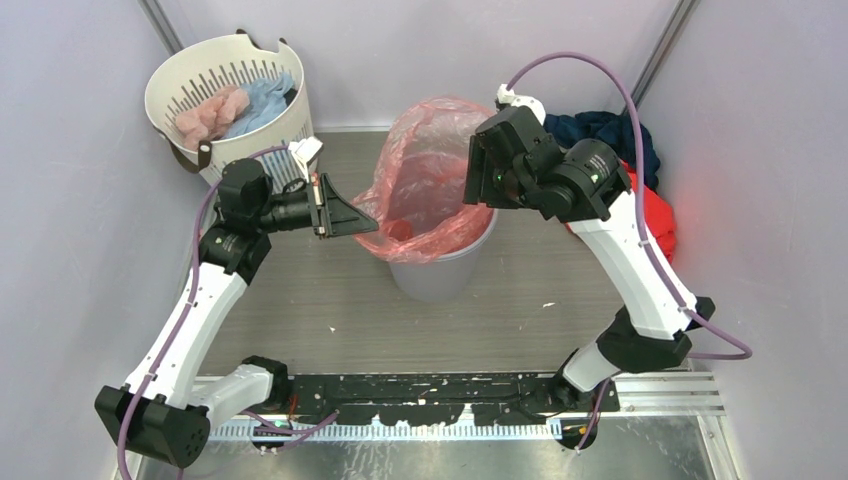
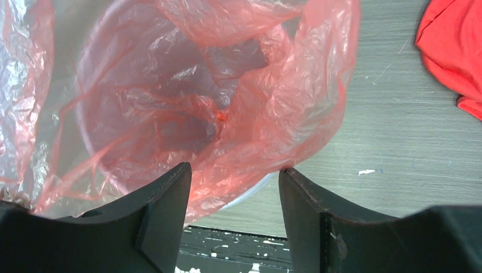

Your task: Put the trash bags into the trash bin

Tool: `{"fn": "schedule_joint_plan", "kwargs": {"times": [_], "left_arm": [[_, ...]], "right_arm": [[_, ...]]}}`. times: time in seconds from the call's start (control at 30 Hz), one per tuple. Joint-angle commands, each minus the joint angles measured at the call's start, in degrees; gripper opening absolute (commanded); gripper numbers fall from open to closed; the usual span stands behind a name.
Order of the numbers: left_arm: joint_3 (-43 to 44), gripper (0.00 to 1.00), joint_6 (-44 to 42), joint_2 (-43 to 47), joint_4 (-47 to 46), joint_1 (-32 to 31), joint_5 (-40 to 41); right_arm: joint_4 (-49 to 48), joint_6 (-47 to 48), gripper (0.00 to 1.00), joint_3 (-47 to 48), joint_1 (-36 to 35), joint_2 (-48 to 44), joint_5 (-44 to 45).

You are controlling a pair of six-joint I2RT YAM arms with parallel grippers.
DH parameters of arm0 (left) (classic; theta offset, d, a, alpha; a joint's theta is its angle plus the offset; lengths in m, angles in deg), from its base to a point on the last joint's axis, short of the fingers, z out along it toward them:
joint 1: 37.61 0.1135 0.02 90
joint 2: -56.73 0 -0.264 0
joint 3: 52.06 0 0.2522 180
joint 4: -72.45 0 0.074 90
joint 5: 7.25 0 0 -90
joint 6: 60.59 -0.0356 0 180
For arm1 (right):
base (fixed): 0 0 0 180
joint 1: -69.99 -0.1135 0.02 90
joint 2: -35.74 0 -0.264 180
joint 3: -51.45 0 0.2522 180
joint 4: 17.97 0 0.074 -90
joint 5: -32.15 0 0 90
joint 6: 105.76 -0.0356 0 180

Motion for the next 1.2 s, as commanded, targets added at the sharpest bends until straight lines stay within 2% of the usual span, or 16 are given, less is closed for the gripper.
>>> {"fn": "schedule_joint_plan", "kwargs": {"times": [0.0, 0.23, 0.27, 0.37, 0.5, 1.07, 1.1, 1.17], "left_arm": [[0.6, 0.00, -1.5, 0.5, -0.5, -0.1, -1.7], [0.7, 0.00, -1.6, 0.1, -0.3, -0.1, -1.5], [0.9, 0.00, -1.8, 0.0, -0.2, -0.1, -1.4], [1.3, 0.00, -2.6, -0.2, 1.1, -0.1, -1.0], [1.9, 0.00, -4.0, 0.0, 3.3, -0.1, -0.2], [1.2, 0.00, -7.1, 2.4, 9.8, -0.1, 2.5], [1.3, 0.00, -7.2, 2.4, 10.0, -0.1, 2.5], [1.7, 0.00, -7.3, 2.3, 10.5, -0.1, 2.6]], "right_arm": [[-2.0, -0.7, 0.63, 3.6, 0.9, 2.1, 3.9], [-2.0, -0.9, 0.35, -0.8, 1.3, 0.9, 4.7], [-2.2, -1.0, 0.27, -1.9, 1.5, 0.2, 4.6], [-2.8, -1.1, 0.12, -4.6, 1.8, -2.1, 4.4], [-4.0, -1.3, 0.01, -7.8, 1.8, -5.4, 3.5], [-9.4, -4.2, 0.01, -25.9, 1.8, -19.0, -1.5], [-9.8, -4.2, 0.09, -26.0, 1.8, -19.3, -1.9], [-9.9, -4.0, 0.35, -24.4, 1.8, -19.0, -1.9]]}}
